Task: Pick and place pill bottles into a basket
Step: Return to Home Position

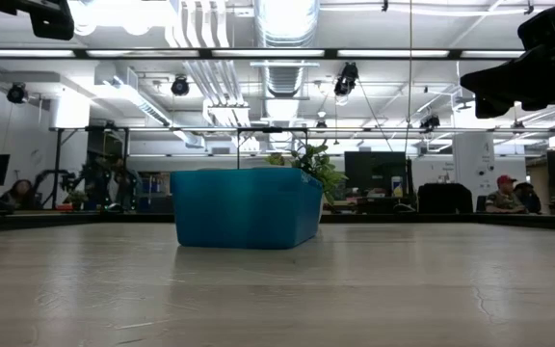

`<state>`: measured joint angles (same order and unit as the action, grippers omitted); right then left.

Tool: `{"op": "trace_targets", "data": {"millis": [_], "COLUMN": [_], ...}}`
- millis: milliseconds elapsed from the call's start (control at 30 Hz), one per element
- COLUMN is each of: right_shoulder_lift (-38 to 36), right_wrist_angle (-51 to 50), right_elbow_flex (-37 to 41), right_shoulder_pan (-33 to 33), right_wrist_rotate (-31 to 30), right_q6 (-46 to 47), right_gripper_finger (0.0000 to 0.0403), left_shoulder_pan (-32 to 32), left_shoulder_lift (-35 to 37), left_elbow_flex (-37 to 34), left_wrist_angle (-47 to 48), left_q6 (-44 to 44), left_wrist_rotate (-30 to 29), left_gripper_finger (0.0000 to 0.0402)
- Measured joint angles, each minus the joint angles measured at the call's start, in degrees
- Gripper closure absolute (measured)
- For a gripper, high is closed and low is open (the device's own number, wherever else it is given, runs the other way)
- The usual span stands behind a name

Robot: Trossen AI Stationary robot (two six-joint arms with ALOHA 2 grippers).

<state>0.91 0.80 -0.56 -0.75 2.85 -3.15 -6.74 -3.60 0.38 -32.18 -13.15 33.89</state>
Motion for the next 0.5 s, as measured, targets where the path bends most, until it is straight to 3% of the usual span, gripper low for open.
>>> {"op": "trace_targets", "data": {"millis": [500], "right_shoulder_lift": [0.00], "right_wrist_angle": [-0.01], "right_elbow_flex": [0.00], "right_shoulder_pan": [0.00], "right_wrist_rotate": [0.00], "right_q6": [0.00], "right_gripper_finger": [0.0394], "left_shoulder_pan": [-0.01], "left_shoulder_lift": [0.06], "left_elbow_flex": [-0.01], "left_wrist_angle": [-0.40], "left_q6": [0.02], "left_wrist_rotate": [-0.02], "left_gripper_finger": [0.0363]}}
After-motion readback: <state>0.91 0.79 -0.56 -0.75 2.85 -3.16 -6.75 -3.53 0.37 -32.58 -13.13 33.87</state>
